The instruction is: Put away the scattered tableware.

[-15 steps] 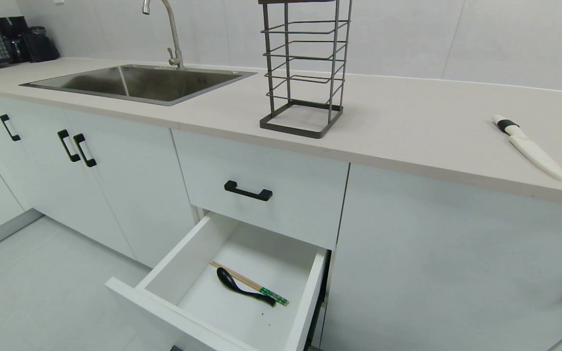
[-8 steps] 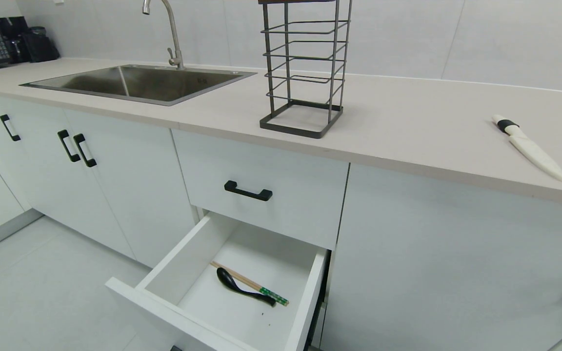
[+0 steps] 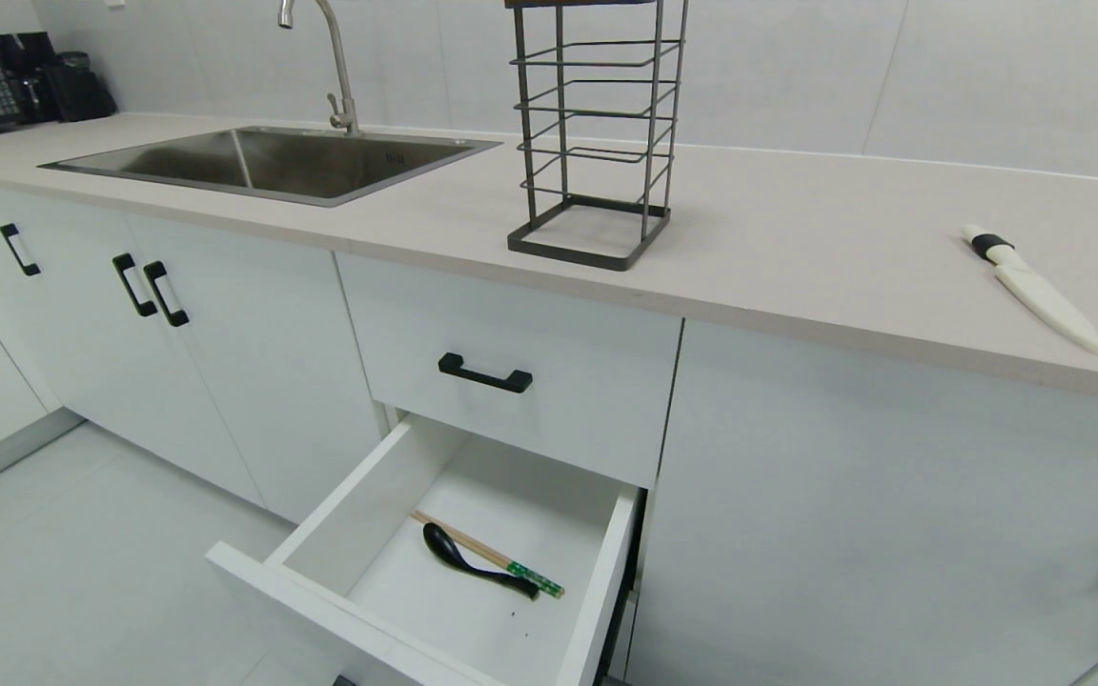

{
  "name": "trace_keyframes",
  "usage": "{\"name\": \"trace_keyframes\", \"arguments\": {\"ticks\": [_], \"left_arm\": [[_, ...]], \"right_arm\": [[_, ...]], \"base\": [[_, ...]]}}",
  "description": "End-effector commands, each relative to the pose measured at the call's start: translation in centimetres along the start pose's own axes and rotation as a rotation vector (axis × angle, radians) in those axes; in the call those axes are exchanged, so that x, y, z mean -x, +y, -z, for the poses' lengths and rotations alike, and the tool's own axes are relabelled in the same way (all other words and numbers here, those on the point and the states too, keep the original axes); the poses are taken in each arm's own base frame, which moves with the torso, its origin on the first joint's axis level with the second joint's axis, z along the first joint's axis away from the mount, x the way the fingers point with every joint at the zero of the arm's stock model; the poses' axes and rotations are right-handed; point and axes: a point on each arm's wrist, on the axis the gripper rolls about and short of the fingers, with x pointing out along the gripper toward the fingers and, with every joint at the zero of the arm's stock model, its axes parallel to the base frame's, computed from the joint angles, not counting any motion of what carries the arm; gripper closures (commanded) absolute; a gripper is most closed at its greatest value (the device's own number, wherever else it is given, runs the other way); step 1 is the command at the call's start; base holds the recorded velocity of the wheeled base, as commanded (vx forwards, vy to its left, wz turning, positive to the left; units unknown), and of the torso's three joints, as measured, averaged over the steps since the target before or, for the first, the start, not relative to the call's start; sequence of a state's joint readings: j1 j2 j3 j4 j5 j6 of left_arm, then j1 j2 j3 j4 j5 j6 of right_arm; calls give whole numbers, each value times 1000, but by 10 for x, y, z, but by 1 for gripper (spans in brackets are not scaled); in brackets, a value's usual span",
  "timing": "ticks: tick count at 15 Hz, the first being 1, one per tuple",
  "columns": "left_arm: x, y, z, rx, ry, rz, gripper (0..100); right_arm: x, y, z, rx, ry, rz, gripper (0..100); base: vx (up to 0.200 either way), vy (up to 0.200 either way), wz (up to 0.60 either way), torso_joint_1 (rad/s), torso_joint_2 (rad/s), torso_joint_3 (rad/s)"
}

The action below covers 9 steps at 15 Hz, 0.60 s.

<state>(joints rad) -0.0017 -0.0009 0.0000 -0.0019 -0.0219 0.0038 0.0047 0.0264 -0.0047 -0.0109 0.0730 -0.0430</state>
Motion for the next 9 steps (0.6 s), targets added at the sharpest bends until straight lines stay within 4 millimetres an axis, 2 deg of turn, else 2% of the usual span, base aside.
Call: {"name": "trace_keyframes", "arguments": {"ticks": [1, 3, 4, 5, 6, 7, 9], "left_arm": [[0, 0, 0, 25, -2, 21, 0], [0, -1, -1, 28, -8, 22, 0], [2, -1, -11, 35, -77, 25, 0], [13, -1, -51, 45, -294, 37, 0], [22, -2, -79, 69, -379, 31, 0], [24, -2, -82, 84, -368, 41, 0], [20, -1, -65, 162, -223, 82, 0]], "right_arm": [[2, -1, 3, -51, -2, 79, 0], [2, -2, 3, -49, 0, 82, 0], [1, -2, 3, -51, 0, 84, 0], [2, -2, 3, -54, 0, 84, 0], [2, -2, 3, -52, 0, 84, 0], [2, -2, 3, -52, 0, 84, 0], [1, -1, 3, -55, -2, 67, 0]], "base": [[0, 0, 0, 0, 0, 0], [0, 0, 0, 0, 0, 0], [0, 0, 0, 0, 0, 0], [0, 0, 0, 0, 0, 0], [0, 0, 0, 0, 0, 0], [0, 0, 0, 0, 0, 0], [0, 0, 0, 0, 0, 0]]}}
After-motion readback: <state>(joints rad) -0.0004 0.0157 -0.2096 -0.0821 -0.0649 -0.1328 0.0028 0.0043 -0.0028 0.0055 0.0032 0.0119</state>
